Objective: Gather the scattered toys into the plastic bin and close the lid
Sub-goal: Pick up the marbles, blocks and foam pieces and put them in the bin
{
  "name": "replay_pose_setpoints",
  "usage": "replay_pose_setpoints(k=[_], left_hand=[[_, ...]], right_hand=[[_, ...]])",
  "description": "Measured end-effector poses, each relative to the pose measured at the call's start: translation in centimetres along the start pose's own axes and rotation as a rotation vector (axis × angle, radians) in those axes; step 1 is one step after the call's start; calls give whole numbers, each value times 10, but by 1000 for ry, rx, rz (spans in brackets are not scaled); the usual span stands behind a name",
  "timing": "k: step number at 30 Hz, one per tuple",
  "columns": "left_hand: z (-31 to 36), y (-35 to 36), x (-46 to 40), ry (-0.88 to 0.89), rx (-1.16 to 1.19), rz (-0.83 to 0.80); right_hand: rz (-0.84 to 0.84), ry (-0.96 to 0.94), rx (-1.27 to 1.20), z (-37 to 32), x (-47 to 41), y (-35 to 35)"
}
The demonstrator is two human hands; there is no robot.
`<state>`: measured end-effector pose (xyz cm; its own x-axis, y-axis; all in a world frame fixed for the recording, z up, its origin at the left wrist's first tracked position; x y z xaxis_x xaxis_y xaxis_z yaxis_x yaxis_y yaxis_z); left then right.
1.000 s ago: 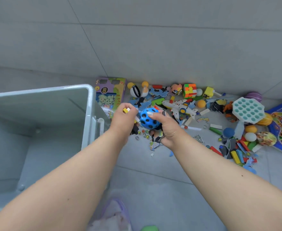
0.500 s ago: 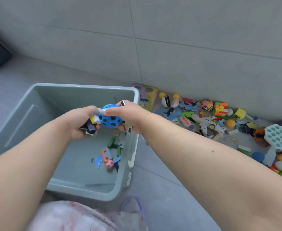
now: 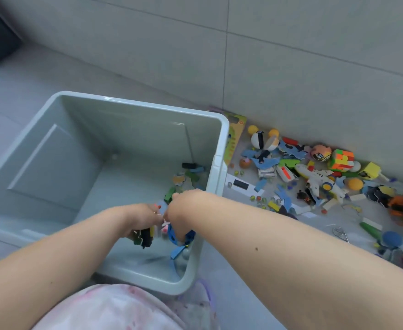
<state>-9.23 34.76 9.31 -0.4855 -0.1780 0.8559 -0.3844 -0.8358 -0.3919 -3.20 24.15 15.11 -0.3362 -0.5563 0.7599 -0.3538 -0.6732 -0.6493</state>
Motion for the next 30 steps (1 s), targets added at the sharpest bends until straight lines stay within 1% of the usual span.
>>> replay_pose_setpoints(k=[4, 8, 9, 11, 13, 15, 16, 17, 19, 21, 23, 24, 27, 30], left_hand=[[-8, -3, 0, -61, 145, -27], [-8, -13, 4, -88, 183, 27], [-6, -16, 5, -87, 196, 55], [8, -24, 10, -46, 240, 158], [33, -35, 16, 69, 322, 331], [69, -48, 29, 259, 363, 515], [89, -53, 38, 369, 342, 586], [109, -54, 48, 477, 301, 639], [151, -49, 69, 665, 214, 686], [192, -34, 87, 817, 131, 657], [230, -10, 94, 911, 48, 559], [246, 5, 93, 928, 8, 497], [283, 51, 74, 887, -173, 317], [303, 91, 41, 825, -368, 193]], right_hand=[[55, -82, -13, 6, -1, -6], [138, -94, 38, 13, 2, -16], [181, -91, 3, 16, 4, -19], [331, -74, -170, 30, 15, -29], [550, -72, -395, 51, 34, -34], [814, -65, -595, 76, 56, -30], [929, -38, -680, 89, 67, -23], [1021, 5, -755, 102, 77, -15], [1119, 127, -863, 127, 94, 8], [1132, 255, -957, 150, 105, 35], [1082, 367, -1020, 171, 110, 65], [1041, 416, -1032, 180, 111, 80], [911, 563, -1069, 205, 109, 127], [806, 700, -1122, 229, 106, 173]])
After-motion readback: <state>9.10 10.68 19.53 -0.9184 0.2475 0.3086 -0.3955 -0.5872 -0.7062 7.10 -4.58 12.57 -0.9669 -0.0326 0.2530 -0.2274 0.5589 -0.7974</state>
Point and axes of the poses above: each hand's wrist, its own x-axis away from the middle knuckle, its own y-axis out of the palm, z = x × y, the point moved 4 cm from there along -x, towards the middle knuckle, and after that the axes turned 11 degrees about y, right-handed, at the moved point
